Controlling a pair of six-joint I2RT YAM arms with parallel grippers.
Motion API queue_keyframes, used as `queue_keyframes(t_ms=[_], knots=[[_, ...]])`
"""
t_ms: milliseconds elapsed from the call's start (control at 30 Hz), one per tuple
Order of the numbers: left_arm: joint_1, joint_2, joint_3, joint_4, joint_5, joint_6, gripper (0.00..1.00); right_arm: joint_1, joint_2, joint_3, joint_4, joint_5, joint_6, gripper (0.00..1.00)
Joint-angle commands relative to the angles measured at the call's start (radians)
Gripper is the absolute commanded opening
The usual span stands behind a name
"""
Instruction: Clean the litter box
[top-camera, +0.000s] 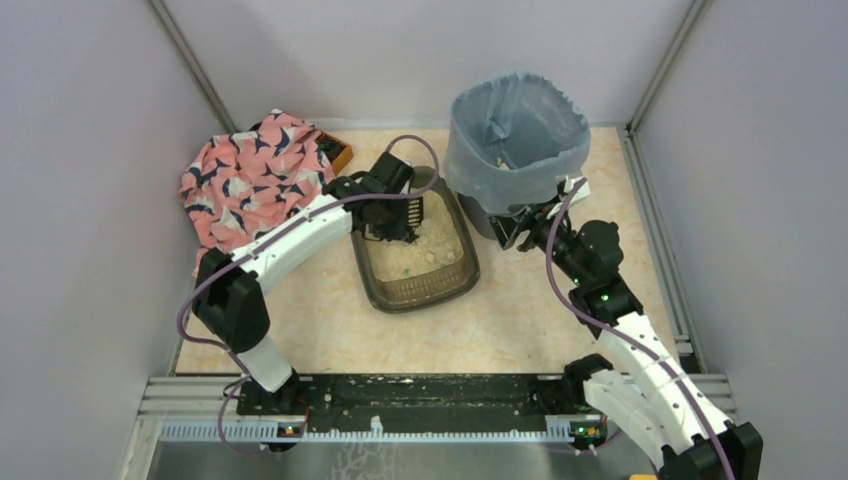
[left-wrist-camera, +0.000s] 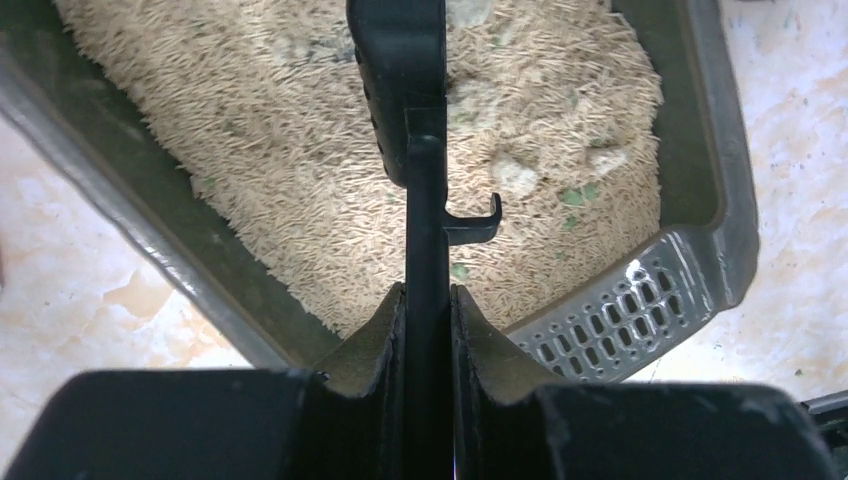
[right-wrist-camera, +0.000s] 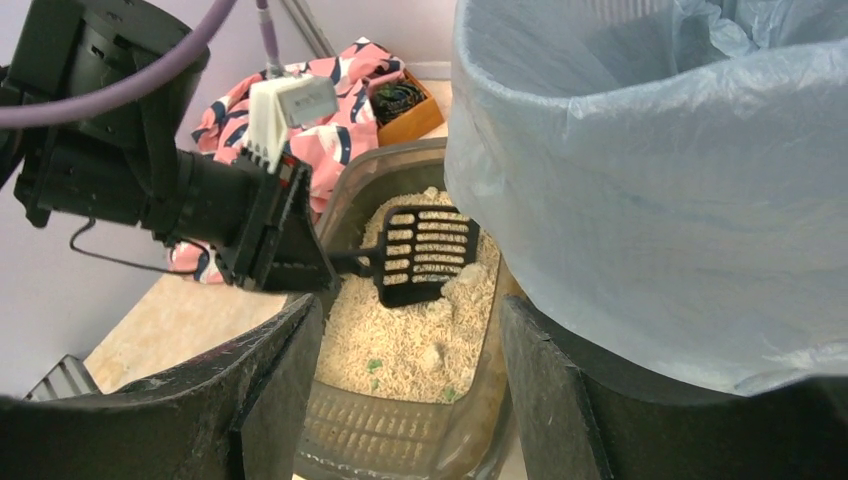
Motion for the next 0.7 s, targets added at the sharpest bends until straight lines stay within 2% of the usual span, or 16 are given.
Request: queue_keyframes(t_ms=[0, 100, 200, 400, 667], knots=[[0.08, -0.049, -0.032, 0.006, 0.054, -0.004, 0.0, -0.001, -0.03, -0.016, 0.041, 0.022, -0.012, 0.66], [0.143, -0.083, -0.058, 0.029, 0.086, 0.002, 0.0, -0.001, -0.027, -0.018, 0.041, 0.027, -0.015, 0.66], [0.222, -0.123, -0.102, 0.099, 0.233, -0.037, 0.0, -0.001, -0.021, -0.015, 0.045, 0.03, -0.016, 0.66], [0.282, -0.117, -0.171, 0.176, 0.453, -0.058, 0.0, -0.001, 0.001, -0.018, 0.055, 0.035, -0.018, 0.66], [0.283, -0.082, -0.209, 0.184, 0.496, -0.055, 0.0, -0.001, 0.009, -0.038, 0.073, 0.041, -0.015, 0.66]])
